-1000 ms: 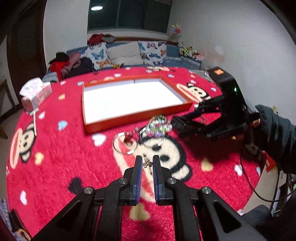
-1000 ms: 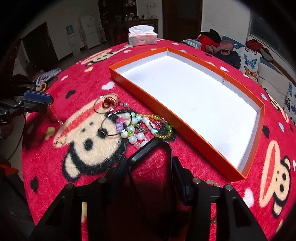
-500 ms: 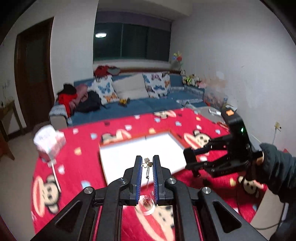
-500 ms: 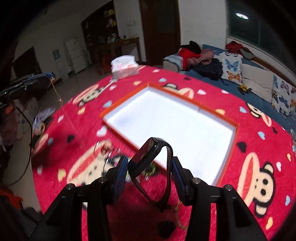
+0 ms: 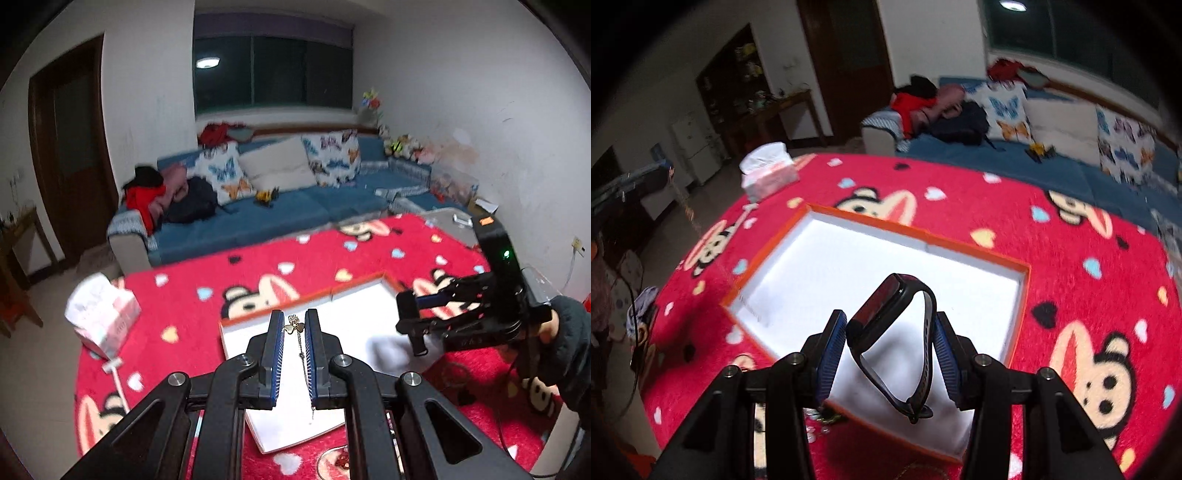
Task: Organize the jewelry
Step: 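Carry the pendant and band into the orange box while both tools open to release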
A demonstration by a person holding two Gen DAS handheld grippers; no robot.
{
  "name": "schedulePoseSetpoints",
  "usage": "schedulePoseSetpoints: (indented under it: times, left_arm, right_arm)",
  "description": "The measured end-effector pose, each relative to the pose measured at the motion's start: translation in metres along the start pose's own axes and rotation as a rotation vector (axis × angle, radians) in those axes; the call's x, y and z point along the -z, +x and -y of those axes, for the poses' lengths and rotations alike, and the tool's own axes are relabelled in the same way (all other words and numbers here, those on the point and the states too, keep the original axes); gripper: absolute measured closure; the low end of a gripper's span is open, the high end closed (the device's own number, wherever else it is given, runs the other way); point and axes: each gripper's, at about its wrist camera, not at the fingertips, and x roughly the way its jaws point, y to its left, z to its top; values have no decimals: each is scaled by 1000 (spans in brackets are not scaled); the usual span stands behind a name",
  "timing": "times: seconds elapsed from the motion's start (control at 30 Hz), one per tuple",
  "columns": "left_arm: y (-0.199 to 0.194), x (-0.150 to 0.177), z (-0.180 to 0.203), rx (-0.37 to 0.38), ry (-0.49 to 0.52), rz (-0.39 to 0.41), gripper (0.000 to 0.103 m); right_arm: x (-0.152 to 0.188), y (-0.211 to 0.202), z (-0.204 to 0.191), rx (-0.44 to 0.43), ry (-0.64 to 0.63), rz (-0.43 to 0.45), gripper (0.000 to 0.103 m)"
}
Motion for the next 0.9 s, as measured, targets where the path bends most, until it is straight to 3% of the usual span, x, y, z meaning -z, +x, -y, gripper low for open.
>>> schedulePoseSetpoints:
  times: [0.17,0.5,0.9]
  left_arm:
    - [43,29,-3,3,-11,-76,92]
    - [107,80,-5,-14,-12,-217,92]
    - [141,111,-11,-25,-35,-318,91]
  right_arm:
    - [2,23,9,26,29,-77,51]
    - [5,58,8,94,40,-147,51]
    - [11,57,6,116,11,-140,46]
